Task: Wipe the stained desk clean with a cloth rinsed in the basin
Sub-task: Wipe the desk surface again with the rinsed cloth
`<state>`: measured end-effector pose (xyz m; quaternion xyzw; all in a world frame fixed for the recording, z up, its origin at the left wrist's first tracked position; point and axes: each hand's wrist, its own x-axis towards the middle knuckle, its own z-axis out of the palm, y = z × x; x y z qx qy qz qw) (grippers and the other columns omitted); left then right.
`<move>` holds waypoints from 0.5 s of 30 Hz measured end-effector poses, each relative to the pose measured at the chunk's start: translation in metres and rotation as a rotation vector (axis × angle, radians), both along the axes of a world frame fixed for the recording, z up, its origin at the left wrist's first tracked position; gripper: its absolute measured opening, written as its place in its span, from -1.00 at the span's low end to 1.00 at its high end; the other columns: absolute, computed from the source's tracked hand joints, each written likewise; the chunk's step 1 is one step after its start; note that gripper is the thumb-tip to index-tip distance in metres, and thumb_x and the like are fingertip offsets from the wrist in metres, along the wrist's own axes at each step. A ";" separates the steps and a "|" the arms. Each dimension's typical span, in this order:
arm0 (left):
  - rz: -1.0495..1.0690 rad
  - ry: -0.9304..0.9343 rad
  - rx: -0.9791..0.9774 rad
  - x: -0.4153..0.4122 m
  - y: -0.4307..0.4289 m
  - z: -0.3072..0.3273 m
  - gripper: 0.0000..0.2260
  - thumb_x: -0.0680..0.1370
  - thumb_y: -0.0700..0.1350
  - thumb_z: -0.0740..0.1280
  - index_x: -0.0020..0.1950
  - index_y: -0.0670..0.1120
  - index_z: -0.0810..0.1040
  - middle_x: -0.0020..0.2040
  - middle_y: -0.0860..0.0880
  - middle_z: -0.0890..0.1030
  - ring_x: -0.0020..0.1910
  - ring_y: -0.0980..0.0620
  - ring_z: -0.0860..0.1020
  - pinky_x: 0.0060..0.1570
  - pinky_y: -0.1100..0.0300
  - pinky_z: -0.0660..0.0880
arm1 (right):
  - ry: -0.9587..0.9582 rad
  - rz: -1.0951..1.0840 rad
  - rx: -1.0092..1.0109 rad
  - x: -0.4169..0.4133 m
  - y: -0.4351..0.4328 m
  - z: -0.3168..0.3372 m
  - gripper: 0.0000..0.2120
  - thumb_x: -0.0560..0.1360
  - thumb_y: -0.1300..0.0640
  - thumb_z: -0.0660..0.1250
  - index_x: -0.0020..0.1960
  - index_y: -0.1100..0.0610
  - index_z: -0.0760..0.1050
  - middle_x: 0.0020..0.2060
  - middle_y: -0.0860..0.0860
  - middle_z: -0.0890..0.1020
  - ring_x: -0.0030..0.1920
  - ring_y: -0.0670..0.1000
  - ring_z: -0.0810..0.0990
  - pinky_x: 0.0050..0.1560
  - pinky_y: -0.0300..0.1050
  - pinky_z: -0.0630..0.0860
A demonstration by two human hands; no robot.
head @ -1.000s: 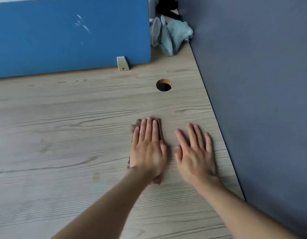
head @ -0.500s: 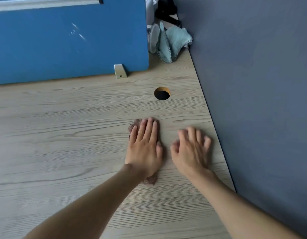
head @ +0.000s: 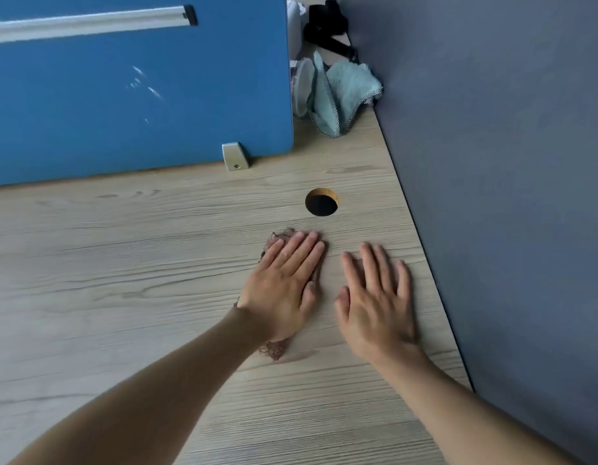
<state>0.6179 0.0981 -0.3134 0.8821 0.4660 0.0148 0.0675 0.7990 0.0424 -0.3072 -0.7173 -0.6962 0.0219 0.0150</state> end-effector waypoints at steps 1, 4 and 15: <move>0.092 -0.023 0.007 0.006 0.002 0.000 -0.41 0.61 0.07 -0.04 0.63 -0.08 0.09 0.63 -0.04 0.05 0.62 0.00 -0.05 0.56 -0.05 0.01 | -0.002 -0.004 0.002 0.001 0.001 0.000 -0.44 0.53 -0.07 0.06 0.50 0.04 0.36 0.53 0.15 0.30 0.56 0.16 0.19 0.48 0.31 0.11; 0.427 -0.066 -0.010 0.031 -0.005 0.005 -0.38 0.59 0.06 -0.08 0.63 -0.15 0.06 0.63 -0.12 0.03 0.62 -0.06 -0.05 0.57 -0.06 -0.06 | 0.001 -0.023 0.039 0.000 0.011 0.005 -0.46 0.47 -0.08 0.08 0.37 0.05 0.47 0.44 0.17 0.41 0.47 0.19 0.32 0.39 0.30 0.22; 0.340 -0.042 -0.015 0.028 0.030 0.004 -0.38 0.59 0.07 -0.18 0.63 -0.13 -0.04 0.63 -0.08 -0.06 0.61 -0.02 -0.15 0.57 -0.02 -0.14 | 0.009 -0.055 0.059 -0.022 0.044 -0.007 -0.44 0.57 -0.11 0.01 0.52 0.00 0.34 0.56 0.17 0.24 0.58 0.19 0.14 0.49 0.36 0.04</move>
